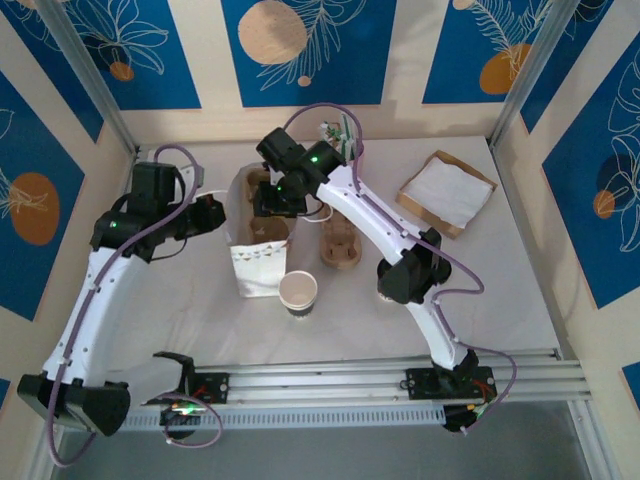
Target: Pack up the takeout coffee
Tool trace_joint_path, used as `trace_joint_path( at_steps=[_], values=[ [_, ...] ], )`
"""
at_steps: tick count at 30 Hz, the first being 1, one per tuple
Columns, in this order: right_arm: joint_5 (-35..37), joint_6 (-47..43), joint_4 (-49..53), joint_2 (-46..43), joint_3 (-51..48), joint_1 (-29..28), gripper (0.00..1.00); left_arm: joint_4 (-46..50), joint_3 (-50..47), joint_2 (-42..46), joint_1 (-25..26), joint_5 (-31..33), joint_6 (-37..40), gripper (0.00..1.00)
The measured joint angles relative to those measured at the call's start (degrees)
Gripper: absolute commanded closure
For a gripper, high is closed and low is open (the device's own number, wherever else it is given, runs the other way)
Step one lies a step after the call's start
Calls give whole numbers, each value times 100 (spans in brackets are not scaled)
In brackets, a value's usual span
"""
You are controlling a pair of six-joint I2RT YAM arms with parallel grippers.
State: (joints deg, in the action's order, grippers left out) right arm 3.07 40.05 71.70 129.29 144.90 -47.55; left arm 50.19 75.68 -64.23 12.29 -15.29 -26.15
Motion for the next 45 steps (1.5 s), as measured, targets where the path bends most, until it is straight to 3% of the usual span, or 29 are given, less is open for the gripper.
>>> trace_joint_path(
  at_steps=[7,14,22,28,34,45],
  values=[
    [157,-17,184,186,295,-109,61,50,120,269,0,-11,-90,53],
    [341,-20,256,219,361,-223,61,155,452,623,-2,297,-33,41],
    [619,-85,356,304,533,-428,61,146,31,1012,-420,852,-35,46],
    [844,-205,459,308,667,-603,61,13,-800,1121,-946,763,-74,59],
    [1056,-337,483,315,874,-765,61,-214,-1679,1357,-1012,415,-223,72],
    [1488,-382,629,319,881,-931,61,-616,-2660,1961,-1014,-299,-625,77]
  ],
)
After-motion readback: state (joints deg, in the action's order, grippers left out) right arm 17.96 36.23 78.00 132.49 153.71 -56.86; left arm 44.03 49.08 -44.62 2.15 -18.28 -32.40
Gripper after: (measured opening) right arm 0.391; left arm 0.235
